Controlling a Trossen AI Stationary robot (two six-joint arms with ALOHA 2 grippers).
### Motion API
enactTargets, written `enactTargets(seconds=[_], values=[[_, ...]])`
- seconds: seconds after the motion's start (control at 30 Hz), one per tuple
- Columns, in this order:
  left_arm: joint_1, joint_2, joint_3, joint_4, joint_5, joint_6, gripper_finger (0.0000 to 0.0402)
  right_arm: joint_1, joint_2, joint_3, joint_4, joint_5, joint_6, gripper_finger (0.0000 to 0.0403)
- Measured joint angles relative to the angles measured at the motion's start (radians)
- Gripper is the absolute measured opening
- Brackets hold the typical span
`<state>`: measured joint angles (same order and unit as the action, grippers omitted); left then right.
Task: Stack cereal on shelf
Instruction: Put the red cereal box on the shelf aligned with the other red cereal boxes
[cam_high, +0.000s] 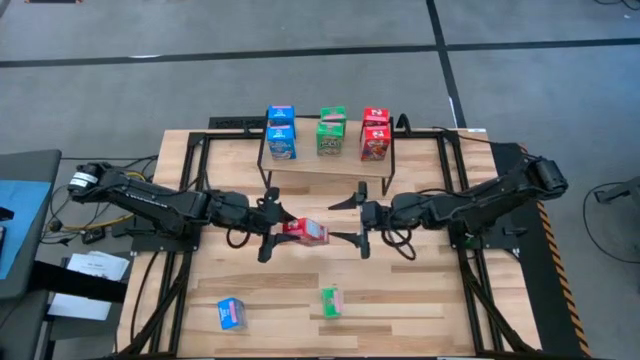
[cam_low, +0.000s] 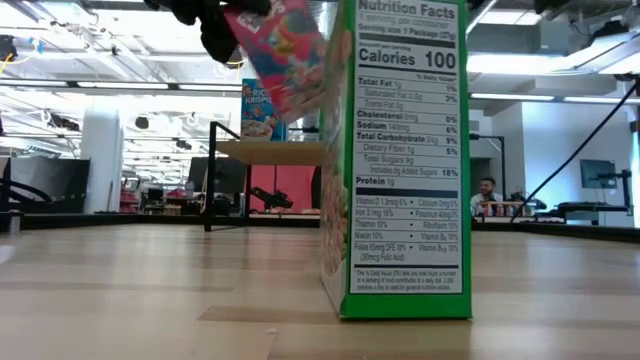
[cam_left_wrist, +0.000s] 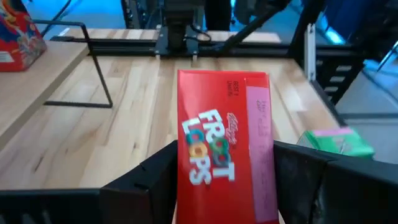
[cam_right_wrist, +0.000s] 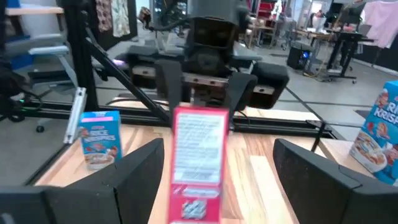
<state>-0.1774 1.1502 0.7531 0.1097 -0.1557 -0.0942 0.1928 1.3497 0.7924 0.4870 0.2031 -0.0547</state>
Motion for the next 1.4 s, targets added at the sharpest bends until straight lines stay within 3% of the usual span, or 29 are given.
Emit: enactTargets(seconds=[0.57, 1.4], values=[[-0.01, 0.109, 0.116, -0.039, -0.09, 0.086, 0.0192, -0.006, 0.046, 0.037, -0.092, 0.003, 0.108, 0.0327], [-0.009, 0.109, 0.116, 0.046, -0.096, 0.091, 0.0192, -0.004, 0.071, 0.036, -0.079, 0.003, 0.117, 0.0327]])
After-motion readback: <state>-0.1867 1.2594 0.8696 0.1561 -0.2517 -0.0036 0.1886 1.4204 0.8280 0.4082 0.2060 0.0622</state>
